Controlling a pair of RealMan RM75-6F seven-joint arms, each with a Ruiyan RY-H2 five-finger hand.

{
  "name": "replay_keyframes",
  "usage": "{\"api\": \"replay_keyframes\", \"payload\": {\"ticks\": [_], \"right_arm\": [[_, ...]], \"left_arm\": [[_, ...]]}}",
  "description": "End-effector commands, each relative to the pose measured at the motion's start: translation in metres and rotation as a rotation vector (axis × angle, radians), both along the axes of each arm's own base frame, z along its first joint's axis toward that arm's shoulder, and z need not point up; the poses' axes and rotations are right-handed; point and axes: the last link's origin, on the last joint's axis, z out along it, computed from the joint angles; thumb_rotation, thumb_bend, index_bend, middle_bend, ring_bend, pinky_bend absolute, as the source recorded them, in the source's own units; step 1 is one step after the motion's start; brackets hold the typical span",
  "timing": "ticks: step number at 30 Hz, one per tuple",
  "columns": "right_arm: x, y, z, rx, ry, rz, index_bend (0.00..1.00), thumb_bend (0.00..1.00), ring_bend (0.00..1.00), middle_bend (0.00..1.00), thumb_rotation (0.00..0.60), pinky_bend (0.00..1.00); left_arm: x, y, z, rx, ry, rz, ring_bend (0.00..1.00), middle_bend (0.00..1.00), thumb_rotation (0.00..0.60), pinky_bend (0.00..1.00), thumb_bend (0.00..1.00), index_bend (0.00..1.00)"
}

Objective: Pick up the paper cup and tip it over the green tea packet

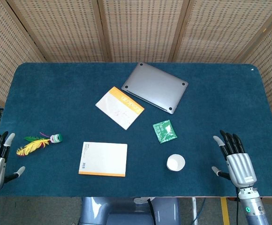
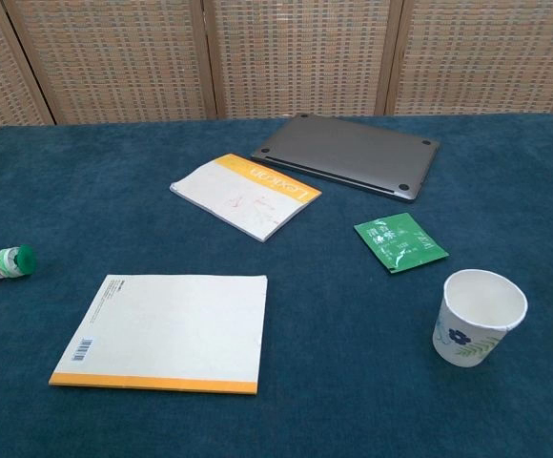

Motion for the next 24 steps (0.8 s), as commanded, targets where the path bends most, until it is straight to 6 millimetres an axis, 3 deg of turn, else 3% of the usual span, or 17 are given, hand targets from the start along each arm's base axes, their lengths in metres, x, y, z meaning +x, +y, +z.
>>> {"api": "replay_keyframes", "payload": {"ticks": [1, 24], "right_arm": [[0.0001, 0.0003, 0.0002, -0.001, 0.0, 0.001, 0.0, 0.17, 0.0, 0.0, 0.6, 0.0], [0.0058, 0.0053, -0.001, 0.032, -0.026, 0.021, 0.01, 0.17, 0.0, 0.0, 0.6, 0.0]], "left_arm": [[0.0003, -0.0005, -0.0001, 0.0, 0.001, -0.001, 0.0, 0.0, 0.6, 0.0, 0.14, 0.0], [0.0018, -0.0017, 0.0014, 0.006, 0.001, -0.003, 0.0, 0.0, 0.6, 0.0, 0.14, 0.0]]}}
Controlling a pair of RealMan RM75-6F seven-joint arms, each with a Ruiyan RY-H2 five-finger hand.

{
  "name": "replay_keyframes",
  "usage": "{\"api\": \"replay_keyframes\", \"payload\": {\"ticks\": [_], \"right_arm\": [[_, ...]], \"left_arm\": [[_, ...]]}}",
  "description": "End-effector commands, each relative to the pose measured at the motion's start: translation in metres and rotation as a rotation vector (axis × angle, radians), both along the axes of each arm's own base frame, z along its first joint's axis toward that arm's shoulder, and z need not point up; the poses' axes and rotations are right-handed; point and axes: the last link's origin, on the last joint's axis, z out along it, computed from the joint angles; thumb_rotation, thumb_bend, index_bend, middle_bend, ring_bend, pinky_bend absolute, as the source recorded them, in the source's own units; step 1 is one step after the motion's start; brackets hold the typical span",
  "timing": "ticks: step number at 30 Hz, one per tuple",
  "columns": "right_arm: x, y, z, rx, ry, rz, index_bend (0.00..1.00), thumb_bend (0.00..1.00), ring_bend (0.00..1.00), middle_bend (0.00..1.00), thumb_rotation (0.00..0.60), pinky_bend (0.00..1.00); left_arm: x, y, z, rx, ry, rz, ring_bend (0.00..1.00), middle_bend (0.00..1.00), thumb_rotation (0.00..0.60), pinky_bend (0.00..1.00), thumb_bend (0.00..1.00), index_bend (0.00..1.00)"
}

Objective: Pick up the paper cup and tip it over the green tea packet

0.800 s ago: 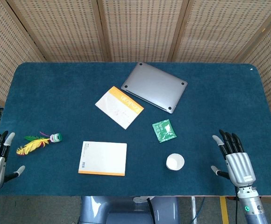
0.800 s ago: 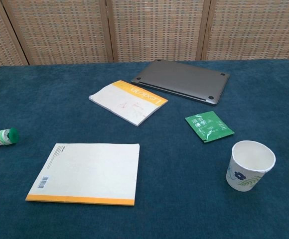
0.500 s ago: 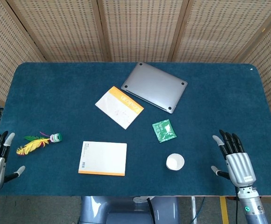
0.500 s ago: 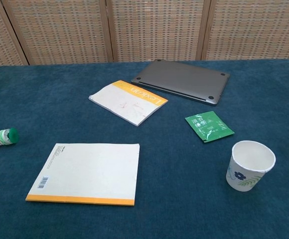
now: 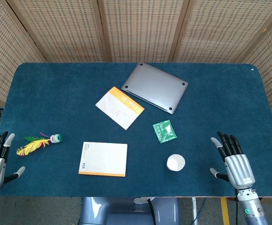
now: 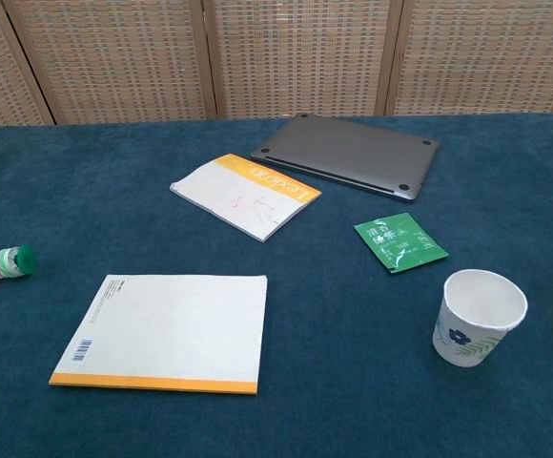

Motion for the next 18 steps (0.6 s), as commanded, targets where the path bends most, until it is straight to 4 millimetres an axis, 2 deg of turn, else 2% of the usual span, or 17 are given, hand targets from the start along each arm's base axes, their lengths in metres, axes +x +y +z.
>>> {"api": "replay_keyframes", "payload": {"ticks": [1, 6, 12, 18], "right_arm": [[0.002, 0.002, 0.0, 0.017, -0.018, 0.006, 0.02, 0.17, 0.0, 0.0, 0.6, 0.0], [0.009, 0.004, -0.002, 0.067, -0.048, 0.028, 0.1, 0.17, 0.0, 0.0, 0.6, 0.0], [0.035, 0.007, -0.008, 0.129, -0.061, 0.086, 0.2, 0.17, 0.0, 0.0, 0.6, 0.0], [0.058, 0.005, -0.022, 0.211, -0.056, 0.102, 0.24, 0.17, 0.0, 0.0, 0.6, 0.0]], "left_arm": [[0.0, 0.0, 0.001, 0.002, -0.002, 0.0, 0.0, 0.0, 0.6, 0.0, 0.14, 0.0], [-0.001, 0.0, 0.002, 0.005, -0.009, 0.005, 0.0, 0.0, 0.6, 0.0, 0.14, 0.0], [-0.001, 0.0, 0.004, 0.007, -0.017, 0.004, 0.0, 0.0, 0.6, 0.0, 0.14, 0.0], [-0.001, 0.0, 0.004, 0.004, -0.019, 0.003, 0.0, 0.0, 0.6, 0.0, 0.14, 0.0]]}}
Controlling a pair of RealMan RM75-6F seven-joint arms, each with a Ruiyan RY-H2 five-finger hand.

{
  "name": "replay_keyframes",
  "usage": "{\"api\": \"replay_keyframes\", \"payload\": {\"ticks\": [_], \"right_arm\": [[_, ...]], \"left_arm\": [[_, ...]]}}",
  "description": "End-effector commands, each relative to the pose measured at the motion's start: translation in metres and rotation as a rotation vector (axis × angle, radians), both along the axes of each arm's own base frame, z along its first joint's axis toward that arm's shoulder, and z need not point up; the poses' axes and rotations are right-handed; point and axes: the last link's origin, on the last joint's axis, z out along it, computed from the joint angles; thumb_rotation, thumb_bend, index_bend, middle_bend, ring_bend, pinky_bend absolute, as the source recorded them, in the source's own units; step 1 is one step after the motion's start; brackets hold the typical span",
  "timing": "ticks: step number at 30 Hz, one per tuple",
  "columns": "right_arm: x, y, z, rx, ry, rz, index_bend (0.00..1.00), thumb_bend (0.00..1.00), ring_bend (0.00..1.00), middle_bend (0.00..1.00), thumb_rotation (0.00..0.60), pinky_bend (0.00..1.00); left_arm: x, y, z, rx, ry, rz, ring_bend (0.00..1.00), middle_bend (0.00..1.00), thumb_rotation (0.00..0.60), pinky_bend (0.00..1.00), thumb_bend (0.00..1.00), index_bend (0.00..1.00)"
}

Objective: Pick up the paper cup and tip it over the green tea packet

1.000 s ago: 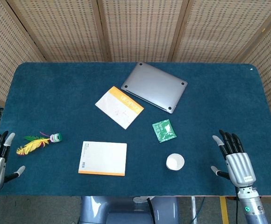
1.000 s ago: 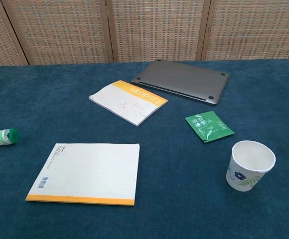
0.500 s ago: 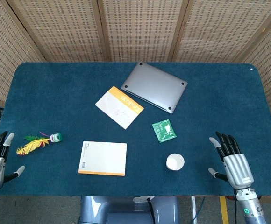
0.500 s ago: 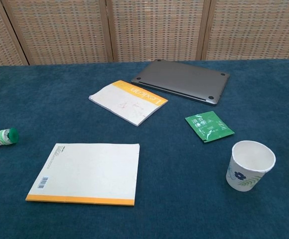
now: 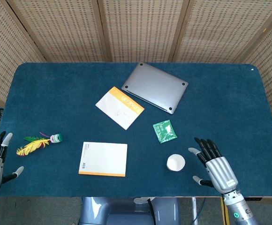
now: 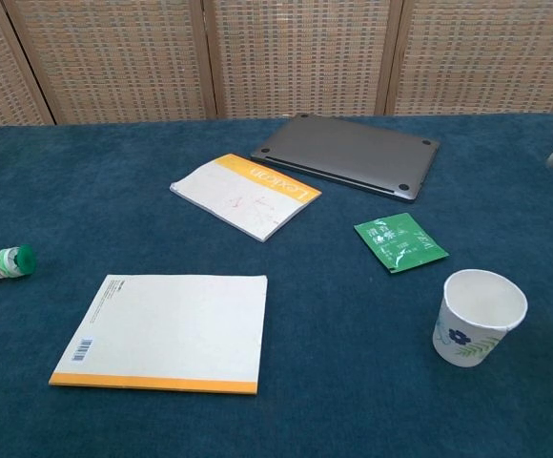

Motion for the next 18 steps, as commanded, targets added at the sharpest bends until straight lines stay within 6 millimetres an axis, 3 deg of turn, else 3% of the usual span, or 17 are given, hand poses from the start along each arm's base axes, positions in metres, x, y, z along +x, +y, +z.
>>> {"api": "replay_keyframes", "payload": {"ticks": [1, 8, 18], "right_arm": [[0.011, -0.001, -0.008, 0.05, 0.02, 0.007, 0.25, 0.18, 0.0, 0.0, 0.6, 0.0], [0.031, -0.006, -0.028, 0.124, 0.048, 0.004, 0.24, 0.18, 0.0, 0.0, 0.6, 0.0], [0.034, -0.018, -0.042, 0.171, 0.076, -0.056, 0.22, 0.18, 0.0, 0.0, 0.6, 0.0]], "left_arm": [[0.0, 0.0, 0.0, -0.001, -0.001, -0.001, 0.0, 0.0, 0.6, 0.0, 0.14, 0.0], [0.0, 0.001, 0.0, -0.003, -0.004, 0.0, 0.0, 0.0, 0.6, 0.0, 0.14, 0.0], [-0.001, 0.001, 0.001, -0.004, -0.011, 0.001, 0.0, 0.0, 0.6, 0.0, 0.14, 0.0]]}}
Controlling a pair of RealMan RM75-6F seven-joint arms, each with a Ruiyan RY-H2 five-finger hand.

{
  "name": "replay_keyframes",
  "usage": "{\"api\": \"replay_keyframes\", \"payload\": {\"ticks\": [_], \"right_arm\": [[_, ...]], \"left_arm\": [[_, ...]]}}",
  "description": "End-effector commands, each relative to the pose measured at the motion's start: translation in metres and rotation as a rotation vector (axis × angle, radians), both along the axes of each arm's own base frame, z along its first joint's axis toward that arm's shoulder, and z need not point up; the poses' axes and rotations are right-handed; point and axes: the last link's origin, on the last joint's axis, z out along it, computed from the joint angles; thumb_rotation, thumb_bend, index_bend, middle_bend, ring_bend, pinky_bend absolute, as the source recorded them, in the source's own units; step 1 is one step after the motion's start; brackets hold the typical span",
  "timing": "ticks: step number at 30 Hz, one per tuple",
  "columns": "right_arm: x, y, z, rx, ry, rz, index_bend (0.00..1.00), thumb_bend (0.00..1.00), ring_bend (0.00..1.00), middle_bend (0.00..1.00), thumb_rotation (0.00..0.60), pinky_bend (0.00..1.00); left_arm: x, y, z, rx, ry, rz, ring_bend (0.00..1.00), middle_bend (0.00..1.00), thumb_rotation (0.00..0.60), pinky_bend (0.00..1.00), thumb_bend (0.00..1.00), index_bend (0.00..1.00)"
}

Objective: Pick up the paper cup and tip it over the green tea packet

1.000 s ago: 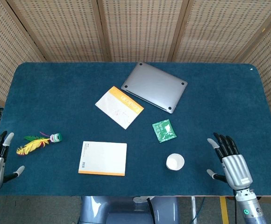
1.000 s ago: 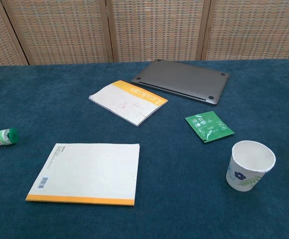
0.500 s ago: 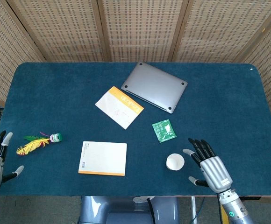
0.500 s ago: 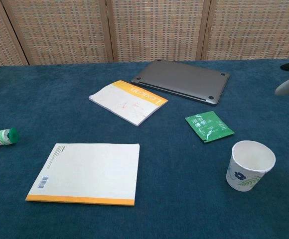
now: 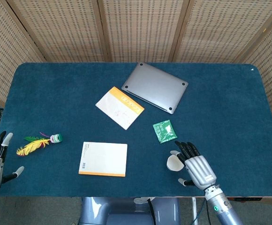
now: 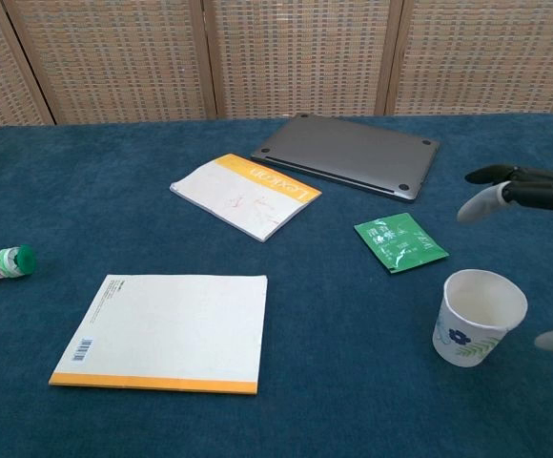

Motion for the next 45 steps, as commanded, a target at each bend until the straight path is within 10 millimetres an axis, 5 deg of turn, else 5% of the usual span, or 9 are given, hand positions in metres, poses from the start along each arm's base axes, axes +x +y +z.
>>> {"api": "replay_keyframes", "payload": {"ticks": [1, 28, 39, 45], "right_arm": [[0.001, -0.003, -0.007, 0.022, 0.019, -0.008, 0.22, 0.18, 0.0, 0.0, 0.6, 0.0], [-0.017, -0.028, -0.037, 0.052, 0.082, -0.107, 0.29, 0.2, 0.0, 0.0, 0.6, 0.0], [-0.018, -0.034, -0.04, 0.028, 0.073, -0.108, 0.46, 0.21, 0.0, 0.0, 0.6, 0.0], [-0.015, -0.037, -0.039, 0.027, 0.047, -0.11, 0.46, 0.21, 0.0, 0.01, 0.6, 0.0]], "left_arm": [[0.0, 0.0, 0.0, -0.001, 0.0, 0.0, 0.0, 0.0, 0.6, 0.0, 0.14, 0.0], [0.0, 0.001, -0.001, -0.001, 0.003, 0.003, 0.0, 0.0, 0.6, 0.0, 0.14, 0.0], [0.0, 0.001, -0.001, -0.002, 0.002, 0.005, 0.0, 0.0, 0.6, 0.0, 0.14, 0.0], [0.0, 0.001, -0.001, -0.001, 0.001, 0.004, 0.0, 0.0, 0.6, 0.0, 0.14, 0.0]]}}
